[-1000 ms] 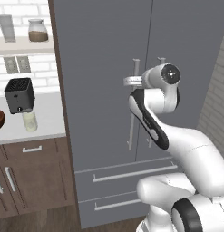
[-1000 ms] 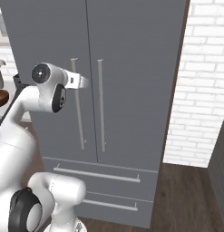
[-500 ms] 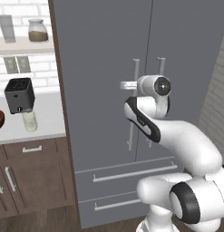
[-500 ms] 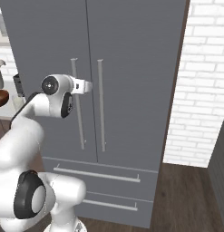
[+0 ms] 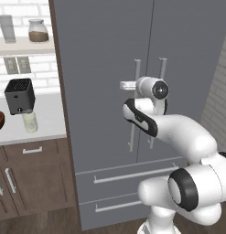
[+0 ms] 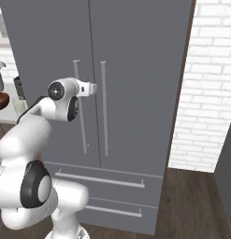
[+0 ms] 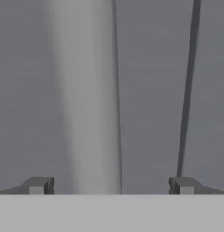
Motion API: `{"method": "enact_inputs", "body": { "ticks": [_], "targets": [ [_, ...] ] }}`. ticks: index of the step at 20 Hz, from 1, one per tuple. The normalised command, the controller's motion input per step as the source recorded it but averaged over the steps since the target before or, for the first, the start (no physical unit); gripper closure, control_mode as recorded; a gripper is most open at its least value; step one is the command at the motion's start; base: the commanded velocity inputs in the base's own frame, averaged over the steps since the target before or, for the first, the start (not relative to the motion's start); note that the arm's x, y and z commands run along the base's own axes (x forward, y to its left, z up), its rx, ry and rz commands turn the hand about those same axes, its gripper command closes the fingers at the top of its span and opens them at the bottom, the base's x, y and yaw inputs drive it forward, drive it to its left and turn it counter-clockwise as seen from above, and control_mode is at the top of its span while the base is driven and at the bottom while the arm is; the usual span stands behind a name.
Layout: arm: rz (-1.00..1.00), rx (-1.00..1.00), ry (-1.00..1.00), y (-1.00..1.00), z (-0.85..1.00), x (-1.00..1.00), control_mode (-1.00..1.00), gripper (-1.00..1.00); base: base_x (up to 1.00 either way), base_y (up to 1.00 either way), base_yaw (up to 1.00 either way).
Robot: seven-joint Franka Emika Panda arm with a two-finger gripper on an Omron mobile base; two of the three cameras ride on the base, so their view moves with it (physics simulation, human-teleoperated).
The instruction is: Grab a lemon wedge from the fridge and one ice cube from the ice bowl, and put them in the glass of lemonade.
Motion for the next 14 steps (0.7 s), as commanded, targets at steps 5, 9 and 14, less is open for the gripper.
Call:
{"method": "enact_inputs", "body": {
  "ticks": [5, 9, 14],
  "targets": [
    [0.00, 0.00, 0.00, 0.00, 0.00, 0.63, -1.00, 1.00, 0.00, 0.00, 0.00],
    [-0.01, 0.00, 0.04, 0.02, 0.00, 0.40, -1.00, 1.00, 0.00, 0.00, 0.00],
    [-0.03, 0.00, 0.19, 0.03, 0.06, -0.10, -1.00, 1.00, 0.00, 0.00, 0.00]
  ]
}}
